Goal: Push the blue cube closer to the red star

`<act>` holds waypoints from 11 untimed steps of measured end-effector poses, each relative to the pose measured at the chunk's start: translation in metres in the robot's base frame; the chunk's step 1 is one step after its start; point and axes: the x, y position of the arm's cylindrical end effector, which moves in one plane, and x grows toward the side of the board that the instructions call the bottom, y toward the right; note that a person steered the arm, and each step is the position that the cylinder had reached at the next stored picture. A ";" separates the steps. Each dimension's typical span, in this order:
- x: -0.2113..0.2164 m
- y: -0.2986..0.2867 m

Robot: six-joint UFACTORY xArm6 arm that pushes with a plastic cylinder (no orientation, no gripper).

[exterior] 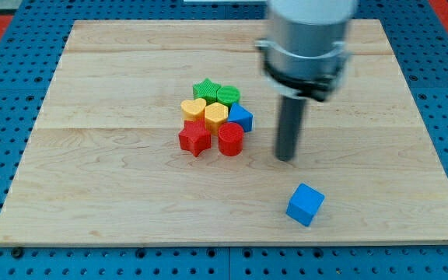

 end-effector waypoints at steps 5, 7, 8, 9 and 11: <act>0.015 -0.212; 0.021 -0.254; -0.007 -0.249; -0.013 -0.247; 0.012 -0.217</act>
